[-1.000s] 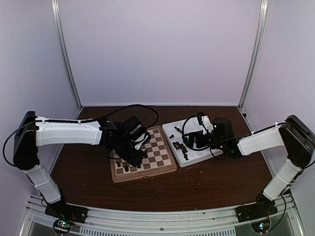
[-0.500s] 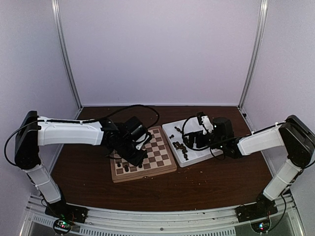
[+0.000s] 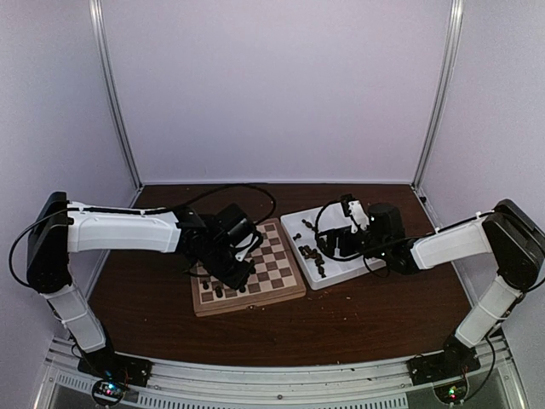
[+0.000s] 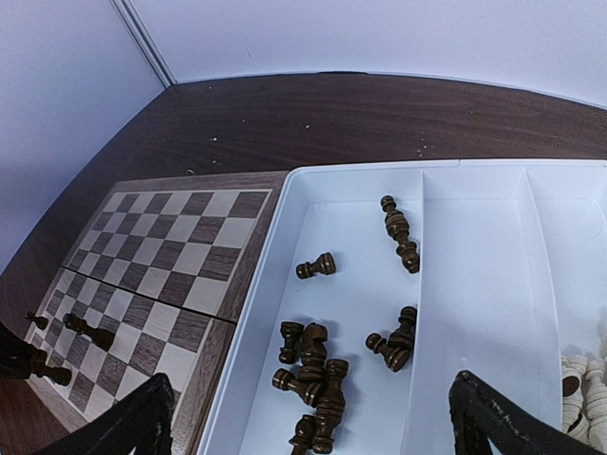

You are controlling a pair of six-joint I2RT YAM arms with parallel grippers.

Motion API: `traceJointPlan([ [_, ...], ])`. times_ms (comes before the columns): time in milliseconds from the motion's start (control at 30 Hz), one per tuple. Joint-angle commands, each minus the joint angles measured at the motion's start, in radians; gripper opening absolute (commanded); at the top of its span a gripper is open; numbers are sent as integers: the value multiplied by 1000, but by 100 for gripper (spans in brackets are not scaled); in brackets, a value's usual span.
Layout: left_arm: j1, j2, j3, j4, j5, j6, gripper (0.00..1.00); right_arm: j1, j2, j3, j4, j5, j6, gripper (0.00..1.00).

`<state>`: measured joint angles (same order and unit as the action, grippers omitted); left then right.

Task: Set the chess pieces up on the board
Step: Move the chess piece to the chessboard.

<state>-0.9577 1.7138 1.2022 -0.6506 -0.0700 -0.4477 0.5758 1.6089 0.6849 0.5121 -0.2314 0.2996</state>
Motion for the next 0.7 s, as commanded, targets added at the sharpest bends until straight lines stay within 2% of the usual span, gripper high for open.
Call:
traceJointPlan([
  [0,-5,-2,-13,28,4,-6,19,-8,9,23,-1,-8,8,100],
  [400,-6,-12,20,28,-5,9,51,-8,10,23,-1,-9,8,100],
  [467,-5,-9,36,26,-13,20,53,-9,10,24,-1,-9,8,100],
  [667,12,32,100,22,-22,45,50,-10,4,21,-4,-6,6,100],
])
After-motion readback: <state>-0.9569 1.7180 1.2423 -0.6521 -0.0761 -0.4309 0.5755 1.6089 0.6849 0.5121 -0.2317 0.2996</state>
